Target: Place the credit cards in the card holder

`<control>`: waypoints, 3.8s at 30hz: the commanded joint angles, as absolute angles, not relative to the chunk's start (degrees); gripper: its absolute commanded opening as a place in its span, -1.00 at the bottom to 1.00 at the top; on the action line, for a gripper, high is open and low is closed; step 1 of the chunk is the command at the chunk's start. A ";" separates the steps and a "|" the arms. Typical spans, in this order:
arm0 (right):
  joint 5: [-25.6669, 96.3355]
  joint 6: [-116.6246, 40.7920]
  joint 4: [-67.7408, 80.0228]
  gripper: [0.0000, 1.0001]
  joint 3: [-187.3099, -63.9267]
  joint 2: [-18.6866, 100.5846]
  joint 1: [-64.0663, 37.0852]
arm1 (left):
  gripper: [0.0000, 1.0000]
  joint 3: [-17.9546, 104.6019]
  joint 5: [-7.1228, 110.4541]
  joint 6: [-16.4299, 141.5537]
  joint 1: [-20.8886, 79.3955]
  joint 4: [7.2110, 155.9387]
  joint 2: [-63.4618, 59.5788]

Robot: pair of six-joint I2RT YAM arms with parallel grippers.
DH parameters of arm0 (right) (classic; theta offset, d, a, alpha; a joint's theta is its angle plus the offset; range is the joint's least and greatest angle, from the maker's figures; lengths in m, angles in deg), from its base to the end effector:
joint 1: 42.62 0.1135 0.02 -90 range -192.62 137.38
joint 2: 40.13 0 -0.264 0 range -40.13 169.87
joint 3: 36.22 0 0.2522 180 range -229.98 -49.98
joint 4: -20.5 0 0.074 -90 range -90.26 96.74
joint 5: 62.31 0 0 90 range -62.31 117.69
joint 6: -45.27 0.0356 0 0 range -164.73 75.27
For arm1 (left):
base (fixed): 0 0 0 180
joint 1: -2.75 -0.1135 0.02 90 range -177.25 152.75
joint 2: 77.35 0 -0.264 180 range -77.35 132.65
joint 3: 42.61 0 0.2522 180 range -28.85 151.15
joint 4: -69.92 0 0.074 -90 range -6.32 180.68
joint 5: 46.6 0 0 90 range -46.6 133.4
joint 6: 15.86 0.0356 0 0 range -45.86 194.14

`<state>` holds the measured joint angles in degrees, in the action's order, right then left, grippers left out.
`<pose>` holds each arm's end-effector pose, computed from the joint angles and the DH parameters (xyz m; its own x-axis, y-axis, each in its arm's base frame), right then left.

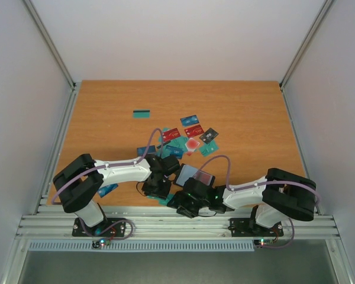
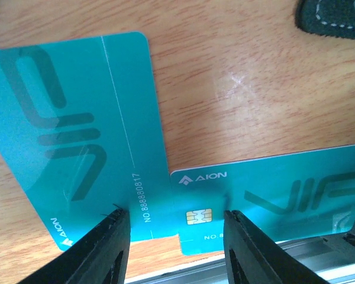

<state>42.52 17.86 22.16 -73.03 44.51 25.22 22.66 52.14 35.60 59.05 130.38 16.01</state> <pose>0.0820 0.2255 0.1112 -0.9794 -0.1296 -0.1549 -0.2014 0.6854 0.6998 0.1402 -0.2199 0.1491 -0.9475 0.3108 0.0749 0.2993 0.9446 -0.1346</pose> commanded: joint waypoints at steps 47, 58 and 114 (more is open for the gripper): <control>41.85 5.08 18.77 -0.78 -84.24 46.96 21.89 | -0.17 26.34 55.54 41.15 59.38 131.62 14.83; 42.91 4.32 18.34 -0.97 -84.98 48.54 20.95 | -0.19 28.32 53.22 42.21 59.13 134.31 10.75; 87.01 -22.85 -21.06 -0.97 -108.75 10.98 -10.89 | -0.42 34.81 102.90 33.43 36.08 101.43 -14.02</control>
